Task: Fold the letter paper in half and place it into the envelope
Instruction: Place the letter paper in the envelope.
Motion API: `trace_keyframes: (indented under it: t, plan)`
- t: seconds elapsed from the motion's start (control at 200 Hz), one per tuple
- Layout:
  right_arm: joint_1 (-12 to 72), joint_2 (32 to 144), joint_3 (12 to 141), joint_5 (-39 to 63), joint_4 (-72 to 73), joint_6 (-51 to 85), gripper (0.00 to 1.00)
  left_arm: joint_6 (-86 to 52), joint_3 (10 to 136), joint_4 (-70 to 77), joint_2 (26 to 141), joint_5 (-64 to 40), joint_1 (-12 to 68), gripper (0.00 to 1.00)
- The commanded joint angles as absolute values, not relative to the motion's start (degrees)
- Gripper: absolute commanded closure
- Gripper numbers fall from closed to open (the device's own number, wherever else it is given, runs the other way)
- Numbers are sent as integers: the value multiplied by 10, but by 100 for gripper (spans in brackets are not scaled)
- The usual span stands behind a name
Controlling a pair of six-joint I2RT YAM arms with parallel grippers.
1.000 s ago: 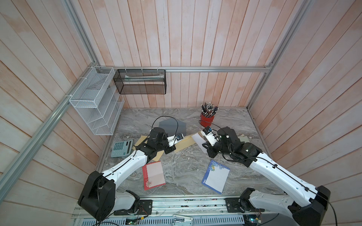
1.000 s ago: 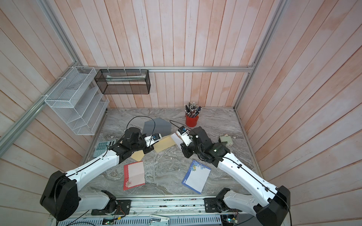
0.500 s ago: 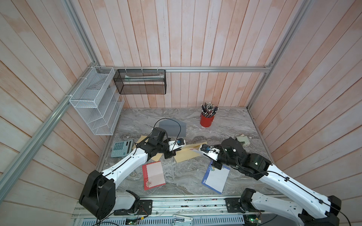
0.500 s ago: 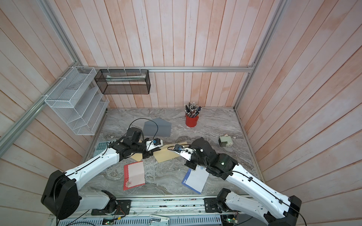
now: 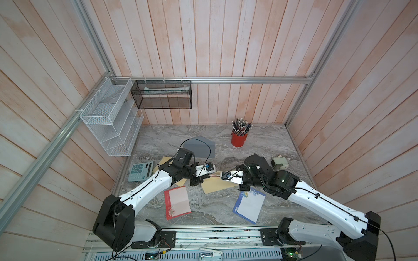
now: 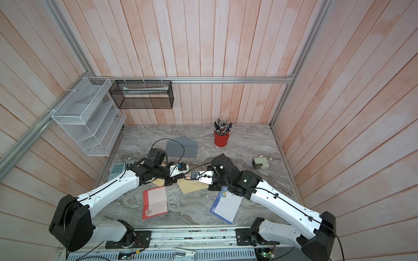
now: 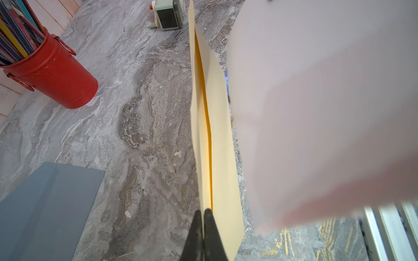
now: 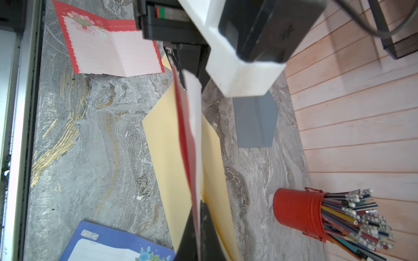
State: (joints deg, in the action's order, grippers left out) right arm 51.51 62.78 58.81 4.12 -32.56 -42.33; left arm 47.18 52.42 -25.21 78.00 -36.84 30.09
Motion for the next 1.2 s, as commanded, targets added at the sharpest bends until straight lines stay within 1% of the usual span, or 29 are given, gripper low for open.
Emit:
trace_keyframes:
  t: [0.0,0.25,0.38,0.48,0.785,1.195]
  plan:
    - [527,639,605,49,-345,-461,100,501,539,-278,784,-395,305,100]
    - [541,638,584,28,-322,-481,100,531,557,-313,790,-399,309,100]
    - [542,619,554,25,-291,-480,100,557,614,-391,826,-351,330,100]
    - [543,603,528,31,-278,-469,100,563,637,-418,844,-321,341,100]
    - [544,573,481,18,-253,-441,100,580,594,-385,810,-321,341,100]
    - [545,594,464,5,-235,-457,100,573,588,-377,809,-337,341,100]
